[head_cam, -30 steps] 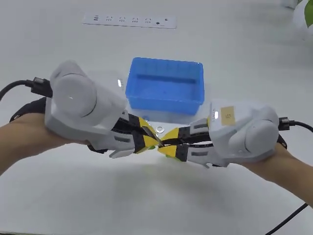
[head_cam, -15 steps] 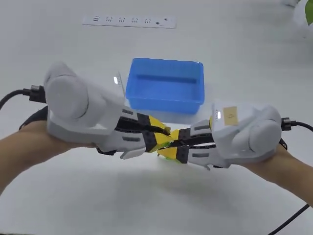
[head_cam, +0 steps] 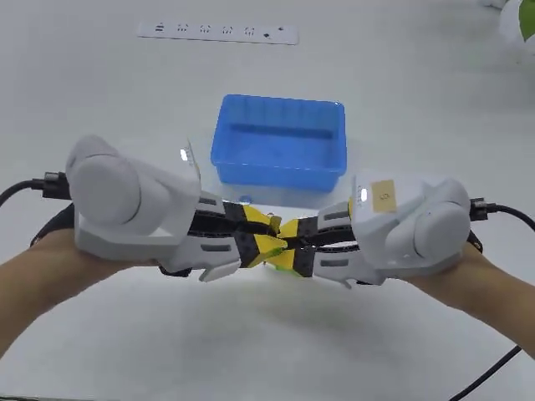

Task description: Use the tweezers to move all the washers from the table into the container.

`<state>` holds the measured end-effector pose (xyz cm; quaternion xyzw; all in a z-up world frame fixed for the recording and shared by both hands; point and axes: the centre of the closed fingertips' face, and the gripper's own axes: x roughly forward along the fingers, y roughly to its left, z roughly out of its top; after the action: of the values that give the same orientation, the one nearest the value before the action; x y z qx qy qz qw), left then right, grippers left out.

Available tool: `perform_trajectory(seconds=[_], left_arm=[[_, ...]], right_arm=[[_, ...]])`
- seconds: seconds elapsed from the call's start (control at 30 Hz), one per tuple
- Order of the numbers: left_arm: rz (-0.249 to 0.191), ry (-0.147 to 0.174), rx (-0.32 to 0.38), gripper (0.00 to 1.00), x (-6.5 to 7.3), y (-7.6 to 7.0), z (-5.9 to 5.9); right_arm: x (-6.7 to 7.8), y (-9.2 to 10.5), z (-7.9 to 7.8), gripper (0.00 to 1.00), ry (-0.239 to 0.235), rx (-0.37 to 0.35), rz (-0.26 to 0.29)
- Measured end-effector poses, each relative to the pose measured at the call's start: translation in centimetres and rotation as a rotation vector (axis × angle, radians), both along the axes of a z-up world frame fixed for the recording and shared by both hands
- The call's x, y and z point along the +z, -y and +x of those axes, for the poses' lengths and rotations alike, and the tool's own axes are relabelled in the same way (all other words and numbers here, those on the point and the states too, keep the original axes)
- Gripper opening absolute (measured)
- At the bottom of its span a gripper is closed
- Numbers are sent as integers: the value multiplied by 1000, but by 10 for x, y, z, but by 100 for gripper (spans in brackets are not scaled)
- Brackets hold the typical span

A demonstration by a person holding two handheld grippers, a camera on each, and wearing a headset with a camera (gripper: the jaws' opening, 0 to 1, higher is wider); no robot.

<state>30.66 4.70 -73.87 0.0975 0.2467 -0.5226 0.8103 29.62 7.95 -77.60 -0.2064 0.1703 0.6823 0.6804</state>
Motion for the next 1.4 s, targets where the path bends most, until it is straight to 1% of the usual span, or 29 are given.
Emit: perform_trajectory(seconds=[0.03,0.07,0.1,0.17,0.3,0.4,0.43,0.47,0.5,0.57,0.67,0.97,1.0,1.07,1.13,1.27,1.4], left_arm=[[-32,-4,-5,11,6,3,-1],[-46,-5,-7,11,9,4,-1],[-46,2,-7,11,12,4,0],[-52,1,-18,10,15,5,-1],[-49,-1,-28,9,19,4,-1],[-31,4,-47,8,19,2,-2],[-26,9,-51,8,19,2,-2],[-15,28,-53,7,19,0,1],[-14,26,-53,7,19,0,1],[-12,35,-58,6,19,-1,1],[-13,35,-63,6,19,-2,0],[-16,21,-83,6,18,-3,-3],[-11,28,-86,6,18,-4,-3],[-8,31,-89,6,19,-4,-3],[-11,29,-82,6,21,-6,-3],[-16,41,-71,6,28,-11,0],[-11,53,-63,6,33,-19,4]], right_arm=[[0,0,0,7,-3,1,-2],[0,0,-1,7,-4,4,-3],[-1,0,0,7,-3,4,-3],[-1,1,0,7,-6,6,-5],[-1,0,0,7,1,15,-11],[0,0,-1,7,9,25,-16],[0,0,-1,7,11,25,-18],[0,-1,-1,8,16,23,-22],[-1,-1,0,9,20,21,-23],[-1,-2,0,10,22,12,-25],[-1,-3,1,11,32,10,-31],[0,-7,-3,12,25,37,-38],[0,-8,-4,11,34,49,-41],[1,-8,-4,10,35,51,-47],[3,-9,-3,9,51,53,-50],[9,-11,0,9,76,48,-46],[14,-14,7,10,120,44,-48]])
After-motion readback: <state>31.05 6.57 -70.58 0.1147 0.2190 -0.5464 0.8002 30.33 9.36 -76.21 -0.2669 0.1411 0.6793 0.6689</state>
